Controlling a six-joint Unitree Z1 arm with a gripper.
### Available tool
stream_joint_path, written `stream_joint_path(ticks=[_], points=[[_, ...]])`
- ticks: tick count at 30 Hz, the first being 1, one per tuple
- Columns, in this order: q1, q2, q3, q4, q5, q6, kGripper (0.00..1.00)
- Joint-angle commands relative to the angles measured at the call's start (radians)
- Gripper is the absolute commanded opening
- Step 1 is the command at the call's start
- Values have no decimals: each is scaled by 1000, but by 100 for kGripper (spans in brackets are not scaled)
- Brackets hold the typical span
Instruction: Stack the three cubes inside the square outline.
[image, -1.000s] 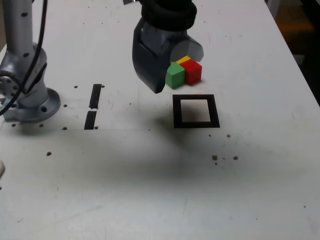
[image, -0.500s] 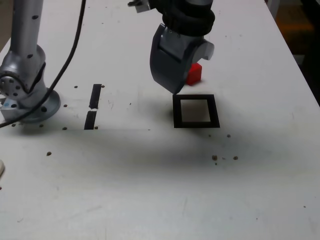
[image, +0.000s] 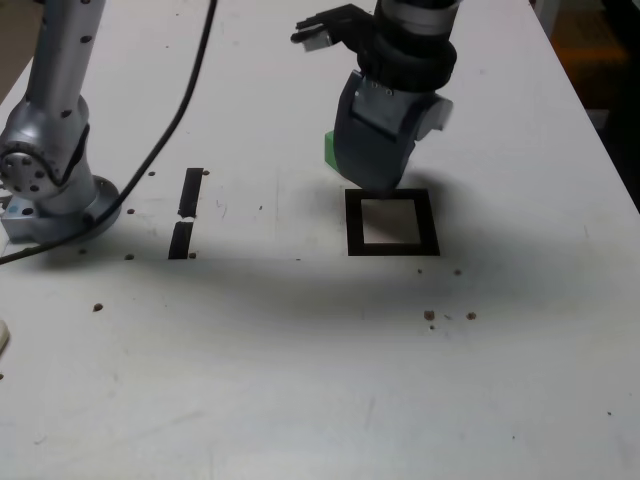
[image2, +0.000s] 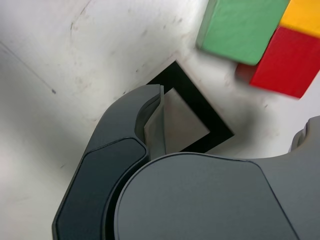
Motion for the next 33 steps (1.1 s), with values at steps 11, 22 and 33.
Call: stream_joint_path(ticks=[11, 22, 33], points=[[74, 2, 29, -19, -15, 69, 99], [75, 14, 32, -69, -34, 81, 99], [91, 24, 100, -153, -27, 112, 99]])
